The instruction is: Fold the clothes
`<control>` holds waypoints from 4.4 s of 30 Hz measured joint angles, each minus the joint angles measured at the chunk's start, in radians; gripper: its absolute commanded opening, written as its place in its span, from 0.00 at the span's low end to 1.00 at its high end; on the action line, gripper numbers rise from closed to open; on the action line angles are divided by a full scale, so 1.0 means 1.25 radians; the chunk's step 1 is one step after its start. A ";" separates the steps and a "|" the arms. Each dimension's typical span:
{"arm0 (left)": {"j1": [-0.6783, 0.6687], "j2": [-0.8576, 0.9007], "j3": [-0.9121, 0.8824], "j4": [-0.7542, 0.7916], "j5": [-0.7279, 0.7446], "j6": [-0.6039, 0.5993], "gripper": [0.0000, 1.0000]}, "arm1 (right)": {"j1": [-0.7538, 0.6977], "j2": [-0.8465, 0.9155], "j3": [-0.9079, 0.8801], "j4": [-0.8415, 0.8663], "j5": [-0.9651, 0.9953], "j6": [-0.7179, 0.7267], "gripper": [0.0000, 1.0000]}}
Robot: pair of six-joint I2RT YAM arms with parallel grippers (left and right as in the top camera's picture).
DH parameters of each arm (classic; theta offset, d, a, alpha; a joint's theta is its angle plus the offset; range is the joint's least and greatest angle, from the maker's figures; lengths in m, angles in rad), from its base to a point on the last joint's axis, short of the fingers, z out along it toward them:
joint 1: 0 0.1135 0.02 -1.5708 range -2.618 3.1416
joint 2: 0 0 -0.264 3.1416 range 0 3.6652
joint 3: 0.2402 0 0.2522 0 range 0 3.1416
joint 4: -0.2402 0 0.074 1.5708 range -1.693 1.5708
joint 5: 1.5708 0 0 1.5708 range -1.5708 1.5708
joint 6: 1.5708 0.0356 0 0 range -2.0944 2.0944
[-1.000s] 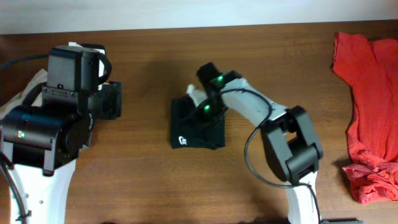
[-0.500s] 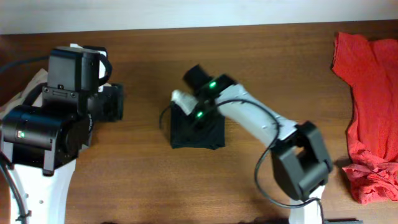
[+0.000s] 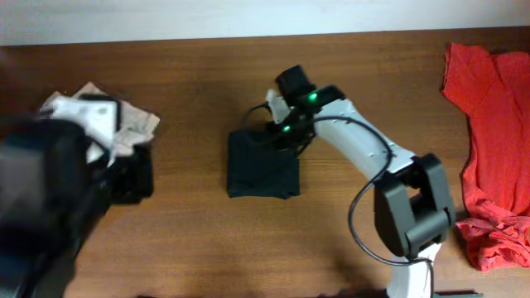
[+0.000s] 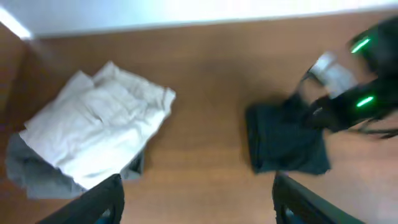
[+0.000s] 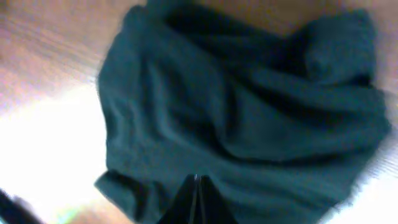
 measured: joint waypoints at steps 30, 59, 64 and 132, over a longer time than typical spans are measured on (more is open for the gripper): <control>0.000 0.235 -0.200 0.165 0.277 0.186 0.76 | -0.069 -0.173 0.050 -0.097 0.079 0.006 0.06; -0.036 0.825 -0.237 0.435 0.219 0.169 0.46 | -0.090 0.148 0.022 -0.061 0.046 0.009 0.04; -0.038 0.824 -0.232 0.411 0.195 0.146 0.47 | -0.090 0.147 0.029 -0.092 0.096 0.009 0.04; -0.005 0.700 -0.234 0.287 0.105 -0.108 0.65 | -0.118 -0.069 0.020 -0.069 0.107 -0.103 0.04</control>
